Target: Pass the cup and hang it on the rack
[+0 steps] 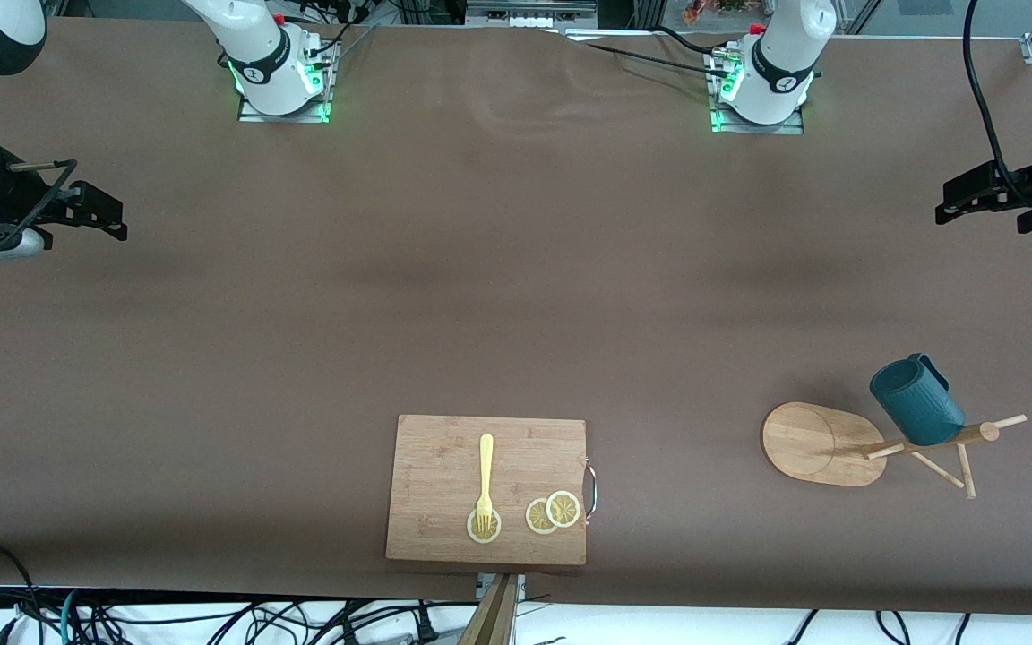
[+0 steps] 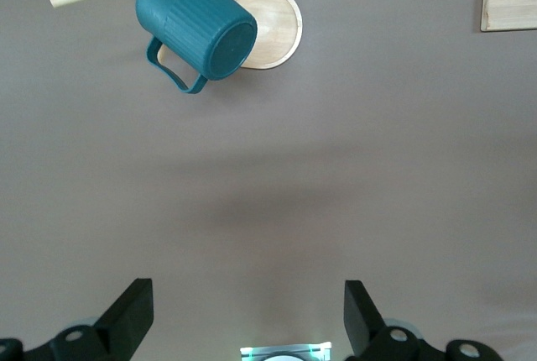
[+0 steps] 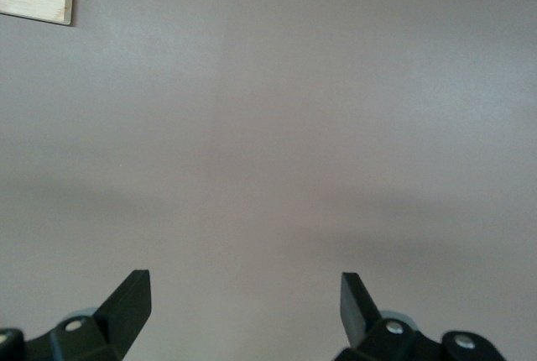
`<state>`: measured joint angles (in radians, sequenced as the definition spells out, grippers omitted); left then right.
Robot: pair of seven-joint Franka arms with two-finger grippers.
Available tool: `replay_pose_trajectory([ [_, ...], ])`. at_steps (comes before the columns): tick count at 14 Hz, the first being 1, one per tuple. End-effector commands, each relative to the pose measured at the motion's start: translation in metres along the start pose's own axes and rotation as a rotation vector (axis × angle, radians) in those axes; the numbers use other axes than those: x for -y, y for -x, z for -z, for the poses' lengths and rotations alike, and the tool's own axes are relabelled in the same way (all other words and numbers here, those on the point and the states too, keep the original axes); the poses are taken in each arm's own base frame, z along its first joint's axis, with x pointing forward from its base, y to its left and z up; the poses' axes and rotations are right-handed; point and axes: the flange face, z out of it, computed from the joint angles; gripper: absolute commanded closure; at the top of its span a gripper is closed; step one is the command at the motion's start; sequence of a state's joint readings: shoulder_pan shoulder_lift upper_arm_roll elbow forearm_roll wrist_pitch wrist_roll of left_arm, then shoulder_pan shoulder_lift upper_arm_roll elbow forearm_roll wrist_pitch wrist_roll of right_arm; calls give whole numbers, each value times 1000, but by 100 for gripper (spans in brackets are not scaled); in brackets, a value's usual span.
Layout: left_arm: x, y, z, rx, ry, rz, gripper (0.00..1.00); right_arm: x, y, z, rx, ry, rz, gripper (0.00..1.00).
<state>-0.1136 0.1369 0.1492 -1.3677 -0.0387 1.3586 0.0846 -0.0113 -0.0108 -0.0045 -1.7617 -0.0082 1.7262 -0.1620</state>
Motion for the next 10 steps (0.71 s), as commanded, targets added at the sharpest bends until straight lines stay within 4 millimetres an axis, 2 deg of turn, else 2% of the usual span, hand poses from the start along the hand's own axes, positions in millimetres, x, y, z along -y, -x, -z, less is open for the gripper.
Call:
replay_pose_trajectory([
  [1,-5,3,1,5,25,51,0,-1,0,5,0,-1,-4,0],
  [3,-19,3,2,4,26,83,0,-1,0,5,0,-1,-2,0],
  [10,-23,-1,-3,16,21,74,0,-1,0,5,0,-1,-1,0],
])
